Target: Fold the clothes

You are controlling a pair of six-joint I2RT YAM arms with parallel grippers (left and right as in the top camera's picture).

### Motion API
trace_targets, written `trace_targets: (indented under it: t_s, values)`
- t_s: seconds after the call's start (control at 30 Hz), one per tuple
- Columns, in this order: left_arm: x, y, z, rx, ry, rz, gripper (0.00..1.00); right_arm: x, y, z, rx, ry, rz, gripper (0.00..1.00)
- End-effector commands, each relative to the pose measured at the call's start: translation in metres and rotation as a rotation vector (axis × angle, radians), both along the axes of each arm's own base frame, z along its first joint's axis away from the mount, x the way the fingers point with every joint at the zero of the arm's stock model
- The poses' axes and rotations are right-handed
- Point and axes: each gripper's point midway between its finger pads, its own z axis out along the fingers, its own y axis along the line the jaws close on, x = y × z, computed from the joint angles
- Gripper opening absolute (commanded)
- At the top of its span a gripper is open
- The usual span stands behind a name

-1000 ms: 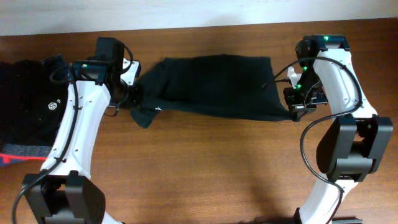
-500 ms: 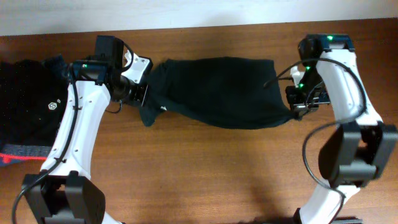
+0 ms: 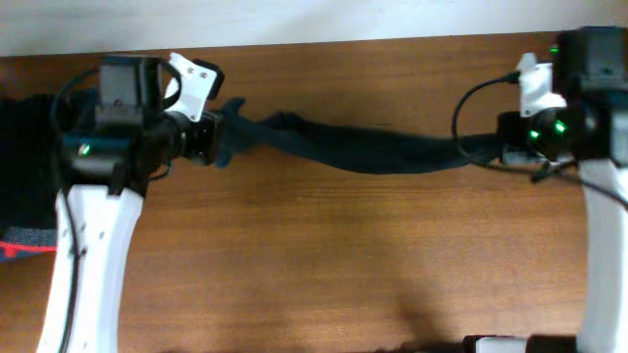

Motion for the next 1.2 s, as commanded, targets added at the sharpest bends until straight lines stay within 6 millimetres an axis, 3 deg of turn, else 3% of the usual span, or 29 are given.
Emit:
trace_targets:
  t_s: [0.0, 0.13, 0.2, 0.4, 0.53, 0.57, 0.67, 0.77, 0.83, 0.93, 0.97, 1.07, 1.17]
  values:
    - [-0.016, -0.001, 0.048, -0.015, -0.144, -0.021, 0.00, -0.012, -0.004, 0.040, -0.018, -0.136, -0.023, 0.04]
    - [-0.029, 0.001, 0.082, -0.027, -0.265, -0.021, 0.00, -0.022, -0.003, 0.070, -0.026, -0.236, -0.024, 0.04]
    - [-0.030, 0.001, 0.090, -0.030, -0.297, -0.021, 0.00, -0.020, -0.004, 0.077, -0.028, -0.269, -0.024, 0.04]
    - [-0.012, 0.000, 0.085, -0.027, -0.300, -0.017, 0.00, 0.012, -0.009, 0.081, -0.046, -0.324, -0.035, 0.04]
    - [0.018, 0.000, 0.058, -0.008, -0.247, -0.002, 0.00, 0.045, -0.014, 0.058, -0.055, -0.268, -0.038, 0.04]
    - [0.036, -0.002, 0.041, -0.004, -0.217, -0.002, 0.00, 0.065, -0.016, 0.036, -0.051, -0.213, -0.037, 0.04]
    - [0.070, -0.005, 0.012, -0.001, -0.190, -0.002, 0.00, 0.099, -0.018, 0.003, -0.045, -0.155, -0.035, 0.04]
    - [0.113, -0.007, -0.003, 0.001, -0.251, 0.009, 0.00, 0.140, -0.019, -0.020, -0.036, -0.174, -0.034, 0.04]
    - [0.142, -0.005, 0.006, 0.009, -0.359, 0.035, 0.00, 0.159, -0.017, -0.020, -0.018, -0.223, -0.022, 0.04]
    - [0.164, -0.005, 0.046, -0.025, -0.541, 0.065, 0.00, 0.175, -0.016, 0.001, 0.003, -0.328, -0.046, 0.04]
    - [0.166, -0.005, 0.066, -0.048, -0.604, 0.073, 0.00, 0.177, -0.016, 0.014, 0.001, -0.364, -0.045, 0.04]
    - [0.164, -0.006, 0.100, -0.070, -0.667, 0.079, 0.00, 0.176, -0.016, 0.046, -0.003, -0.435, -0.044, 0.04]
    - [0.155, -0.008, 0.099, -0.078, -0.595, 0.068, 0.00, 0.166, -0.016, 0.060, -0.004, -0.438, -0.044, 0.04]
